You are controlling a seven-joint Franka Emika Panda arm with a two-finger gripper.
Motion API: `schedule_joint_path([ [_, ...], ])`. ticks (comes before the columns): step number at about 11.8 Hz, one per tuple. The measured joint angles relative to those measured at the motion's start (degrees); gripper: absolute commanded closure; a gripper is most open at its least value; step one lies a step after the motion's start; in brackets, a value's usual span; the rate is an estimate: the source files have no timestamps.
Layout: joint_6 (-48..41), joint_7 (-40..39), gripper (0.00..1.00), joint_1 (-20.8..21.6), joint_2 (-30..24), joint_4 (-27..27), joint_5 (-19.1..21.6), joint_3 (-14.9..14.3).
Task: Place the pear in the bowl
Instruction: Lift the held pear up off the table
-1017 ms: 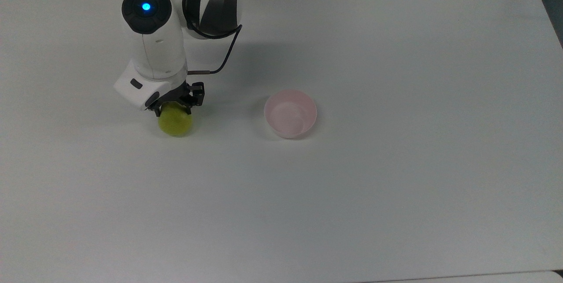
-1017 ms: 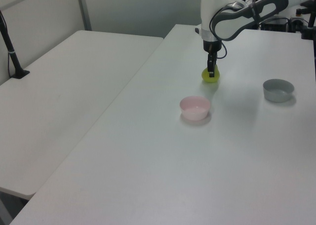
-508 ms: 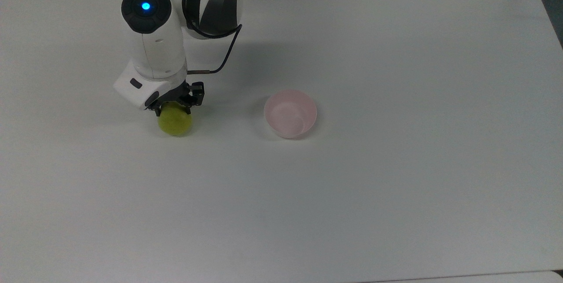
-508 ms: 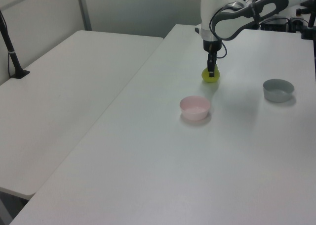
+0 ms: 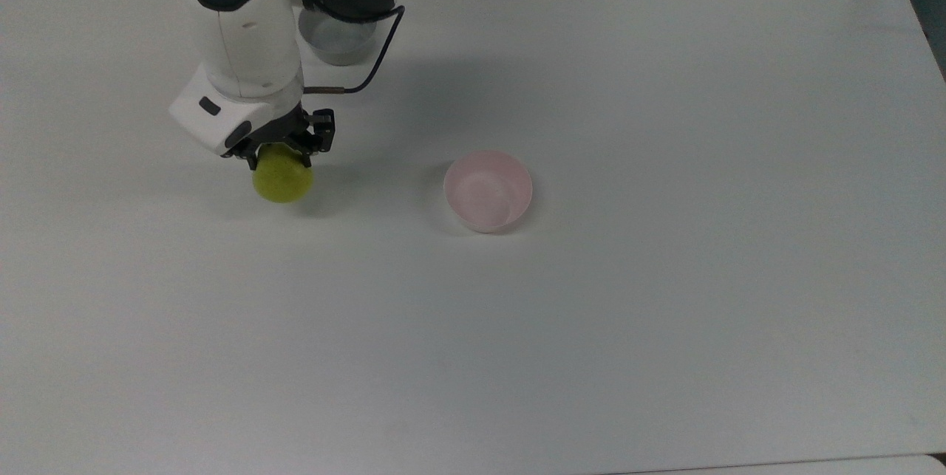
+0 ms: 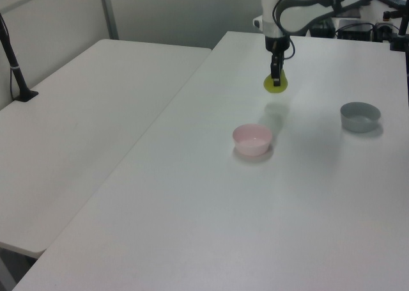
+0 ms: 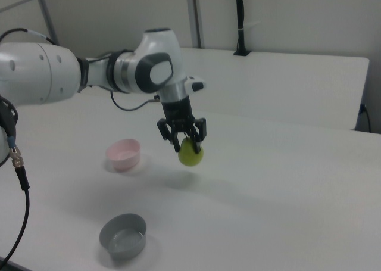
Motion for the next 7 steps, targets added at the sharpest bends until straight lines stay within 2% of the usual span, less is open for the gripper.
schedule_joint_path([
  [3, -10.95, 0.01, 0.70, 0.00, -1.79, 8.22, 0.00, 0.00],
  [7, -17.80, 0.01, 0.69, 0.01, -3.66, 12.72, 0.01, 0.00],
])
